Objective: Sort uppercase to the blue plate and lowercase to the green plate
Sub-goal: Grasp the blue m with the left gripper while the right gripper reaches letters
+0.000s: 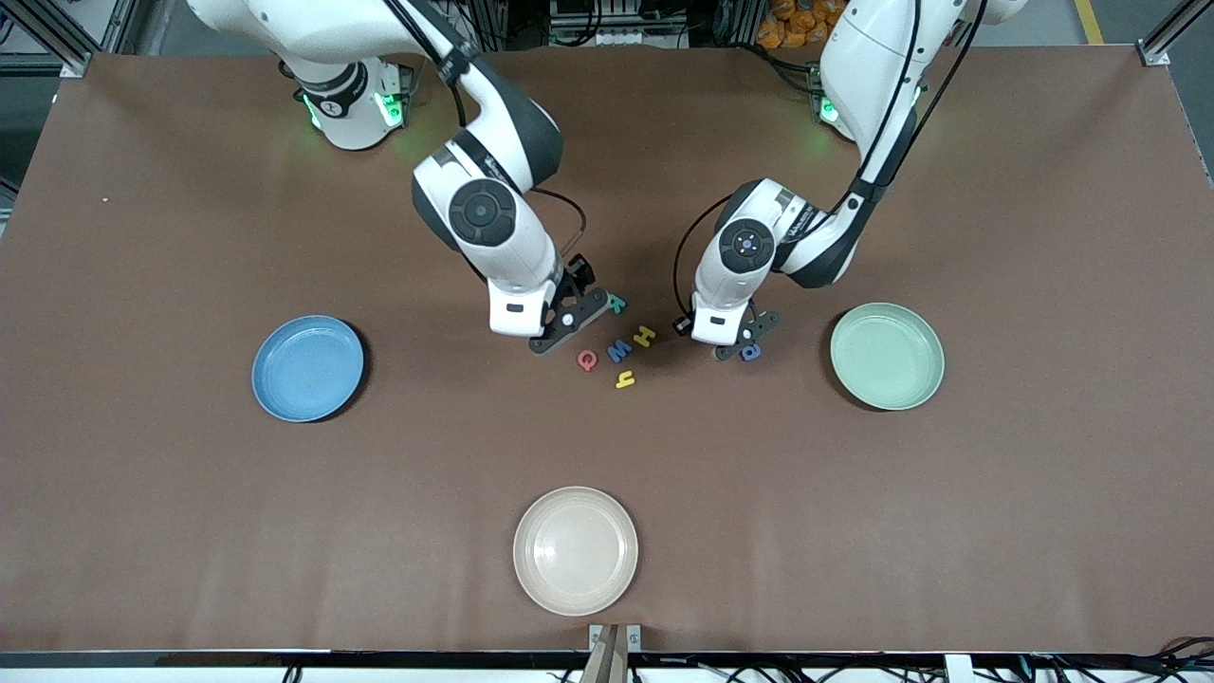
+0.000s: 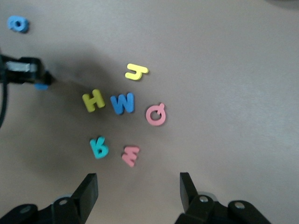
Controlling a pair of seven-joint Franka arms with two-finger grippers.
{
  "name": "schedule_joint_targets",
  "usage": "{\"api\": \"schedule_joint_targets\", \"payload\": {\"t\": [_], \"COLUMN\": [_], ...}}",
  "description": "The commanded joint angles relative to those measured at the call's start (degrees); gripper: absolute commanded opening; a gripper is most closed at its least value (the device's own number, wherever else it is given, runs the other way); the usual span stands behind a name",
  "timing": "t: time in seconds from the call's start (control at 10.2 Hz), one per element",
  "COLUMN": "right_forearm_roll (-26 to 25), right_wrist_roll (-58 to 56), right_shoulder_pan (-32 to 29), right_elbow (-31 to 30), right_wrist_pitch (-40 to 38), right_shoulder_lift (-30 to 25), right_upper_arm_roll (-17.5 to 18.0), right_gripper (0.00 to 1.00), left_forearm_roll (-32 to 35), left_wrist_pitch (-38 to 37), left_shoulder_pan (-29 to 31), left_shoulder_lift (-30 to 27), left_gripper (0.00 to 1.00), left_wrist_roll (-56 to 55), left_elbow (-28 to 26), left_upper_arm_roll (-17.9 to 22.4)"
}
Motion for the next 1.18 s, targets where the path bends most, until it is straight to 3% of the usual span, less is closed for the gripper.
{"api": "schedule_joint_targets", "payload": {"t": [0.0,0.49,1.08], "right_forearm_roll": [-1.6,-6.7,-14.3], "right_wrist_roll": [5.7,14.8,27.2], "right_shoulder_pan": [0.8,1.7,3.0], "right_elbow": [0.9,3.9,9.2], "right_wrist_pitch": [3.7,6.7,8.3], "right_shoulder_lift": [3.2,8.7,15.5], "right_upper_arm_roll": [0.1,0.1,-0.1], "right_gripper": [0.82,0.81,0.77], "left_forearm_roll": [1.9,2.6,3.2], "left_wrist_pitch": [-0.1,-7.3,-17.1], "left_shoulder_pan": [-0.1,5.3,21.2], "left_shoulder_lift": [-0.6,-6.2,-14.4], "left_gripper": [0.0,0.0,0.0], "left_wrist_roll": [-1.4,8.0,39.4], "left_elbow": [0.2,-0.4,-4.4], "left_upper_arm_roll": [0.4,0.2,0.1]}}
